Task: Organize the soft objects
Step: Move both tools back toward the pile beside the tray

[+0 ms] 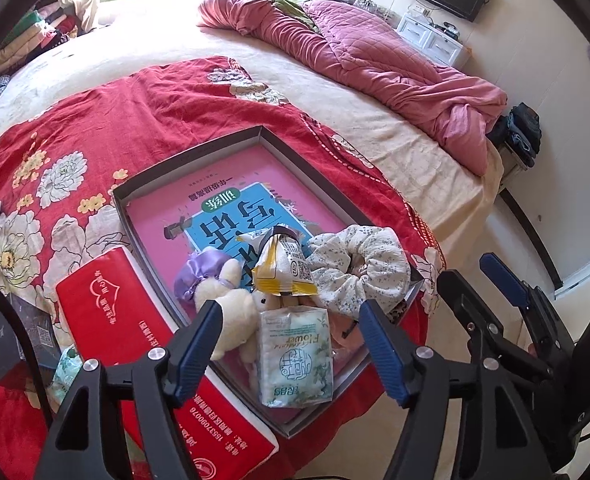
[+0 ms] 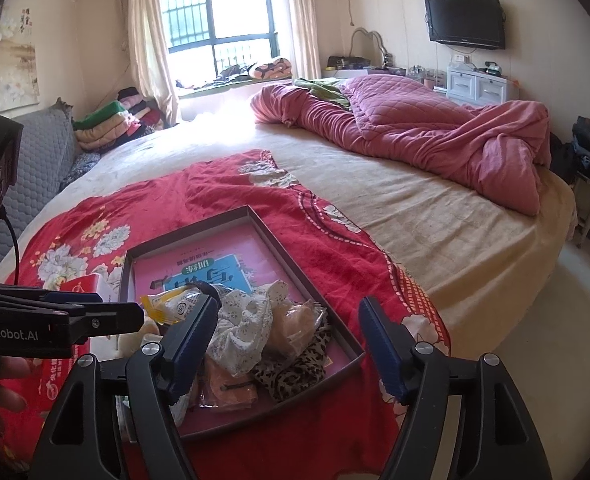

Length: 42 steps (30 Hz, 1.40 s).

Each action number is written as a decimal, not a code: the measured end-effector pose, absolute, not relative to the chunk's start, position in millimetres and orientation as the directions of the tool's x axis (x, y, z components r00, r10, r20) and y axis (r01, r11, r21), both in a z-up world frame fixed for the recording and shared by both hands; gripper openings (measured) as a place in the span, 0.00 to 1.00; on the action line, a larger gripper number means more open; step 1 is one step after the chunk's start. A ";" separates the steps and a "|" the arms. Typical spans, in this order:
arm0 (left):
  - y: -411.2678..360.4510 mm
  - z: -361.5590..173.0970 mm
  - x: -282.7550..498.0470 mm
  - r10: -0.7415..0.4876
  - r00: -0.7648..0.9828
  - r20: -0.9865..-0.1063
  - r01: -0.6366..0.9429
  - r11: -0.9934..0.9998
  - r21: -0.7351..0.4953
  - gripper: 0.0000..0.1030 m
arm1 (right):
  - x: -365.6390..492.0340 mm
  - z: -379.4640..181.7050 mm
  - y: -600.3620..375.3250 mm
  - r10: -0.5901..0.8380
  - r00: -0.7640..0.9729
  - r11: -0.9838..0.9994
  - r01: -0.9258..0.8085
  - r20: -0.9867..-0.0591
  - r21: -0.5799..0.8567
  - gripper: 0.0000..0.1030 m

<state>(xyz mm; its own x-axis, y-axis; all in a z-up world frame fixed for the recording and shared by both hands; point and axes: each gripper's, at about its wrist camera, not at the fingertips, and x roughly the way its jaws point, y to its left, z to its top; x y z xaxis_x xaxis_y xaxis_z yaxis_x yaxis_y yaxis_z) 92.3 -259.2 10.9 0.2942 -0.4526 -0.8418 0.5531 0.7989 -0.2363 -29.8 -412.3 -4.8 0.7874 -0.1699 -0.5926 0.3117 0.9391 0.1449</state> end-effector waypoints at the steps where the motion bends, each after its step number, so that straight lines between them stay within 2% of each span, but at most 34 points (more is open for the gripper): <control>1: -255.8 14.3 91.1 -0.452 0.301 -0.840 0.551 0.801 -0.233 0.68 | -30.0 -2.1 -409.4 -0.169 0.790 0.942 0.305 -0.590 0.138 0.73; 20: -161.9 55.1 72.6 -0.416 0.433 -0.800 0.459 0.865 -0.201 0.77 | -32.9 48.2 -321.6 -0.123 0.844 0.990 0.139 -0.522 -0.008 0.75; 42: -64.2 45.9 63.2 -0.352 0.468 -0.810 0.338 0.919 -0.204 0.77 | -34.0 67.0 -228.9 0.011 0.861 0.995 -0.062 -0.508 -0.084 0.75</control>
<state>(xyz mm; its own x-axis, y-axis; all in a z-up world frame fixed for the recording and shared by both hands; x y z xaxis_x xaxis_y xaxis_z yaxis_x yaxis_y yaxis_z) 63.2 -64.2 45.9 0.4680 -0.3523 -0.8105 0.3376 0.9188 -0.2044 -34.0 -228.9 67.0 0.8613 0.0110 -0.5079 -0.0619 0.9946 -0.0835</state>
